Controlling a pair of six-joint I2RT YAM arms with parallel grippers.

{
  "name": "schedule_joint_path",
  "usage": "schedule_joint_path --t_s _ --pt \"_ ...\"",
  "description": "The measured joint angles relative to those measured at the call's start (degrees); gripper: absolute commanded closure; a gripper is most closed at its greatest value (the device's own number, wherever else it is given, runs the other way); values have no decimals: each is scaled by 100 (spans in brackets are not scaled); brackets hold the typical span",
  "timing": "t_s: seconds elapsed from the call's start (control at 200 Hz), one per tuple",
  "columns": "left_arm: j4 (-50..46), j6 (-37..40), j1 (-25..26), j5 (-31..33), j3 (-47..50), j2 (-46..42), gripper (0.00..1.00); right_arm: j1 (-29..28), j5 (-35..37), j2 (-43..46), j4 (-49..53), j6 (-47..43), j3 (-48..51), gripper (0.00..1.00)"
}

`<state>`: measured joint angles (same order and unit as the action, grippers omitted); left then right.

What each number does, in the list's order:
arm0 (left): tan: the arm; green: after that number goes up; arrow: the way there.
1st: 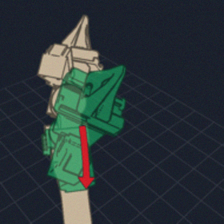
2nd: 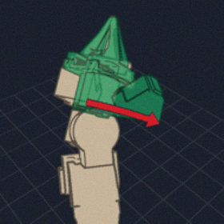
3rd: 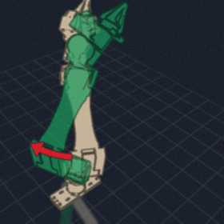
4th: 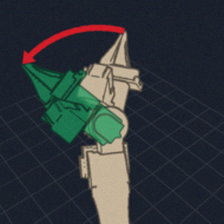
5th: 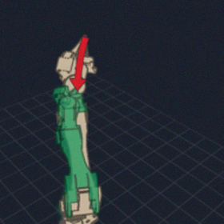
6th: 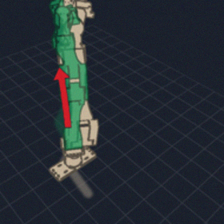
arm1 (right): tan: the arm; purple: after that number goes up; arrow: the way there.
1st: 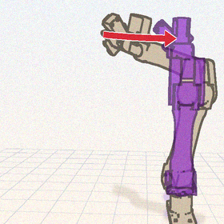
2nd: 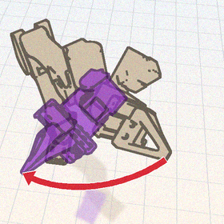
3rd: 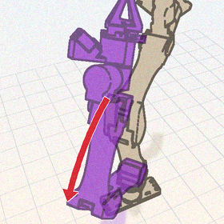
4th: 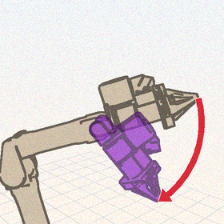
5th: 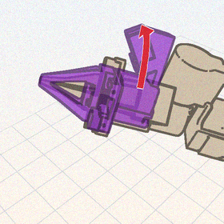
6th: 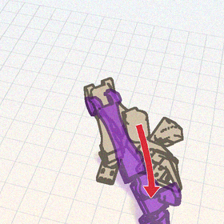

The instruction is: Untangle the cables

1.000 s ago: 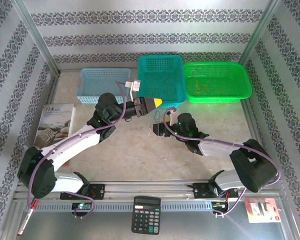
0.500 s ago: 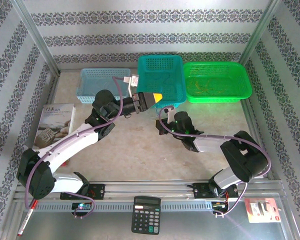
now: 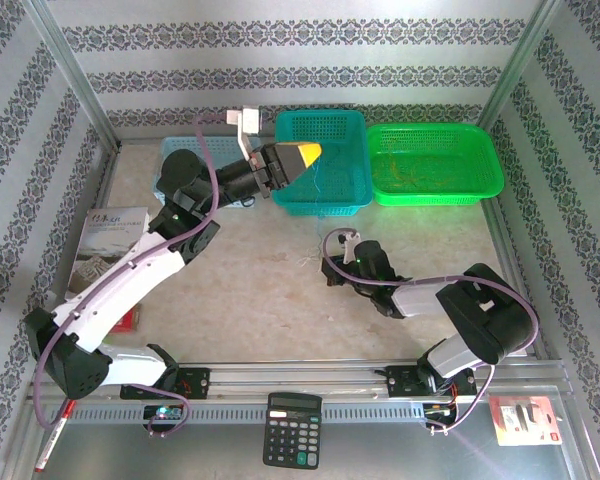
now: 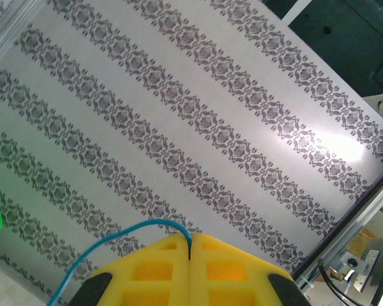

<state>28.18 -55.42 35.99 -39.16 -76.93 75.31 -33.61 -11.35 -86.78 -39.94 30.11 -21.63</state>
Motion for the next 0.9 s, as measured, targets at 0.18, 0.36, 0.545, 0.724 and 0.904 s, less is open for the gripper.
schedule_joint_path --t_s 0.18,0.36,0.545,0.724,0.904 --pt "-142 138 -57 26 -422 190 100 0 0 157 -72 94 232 100" --pt "-415 278 -201 35 -955 557 100 0 4 382 -83 157 494 100" --pt "-564 341 -249 -28 -1578 1012 100 -2 0 634 -85 273 588 79" --pt "-636 341 -273 -138 -1939 1377 100 -2 7 741 -83 306 719 82" --pt "-750 341 -280 -208 -2227 1600 100 -2 46 769 -81 361 817 100"
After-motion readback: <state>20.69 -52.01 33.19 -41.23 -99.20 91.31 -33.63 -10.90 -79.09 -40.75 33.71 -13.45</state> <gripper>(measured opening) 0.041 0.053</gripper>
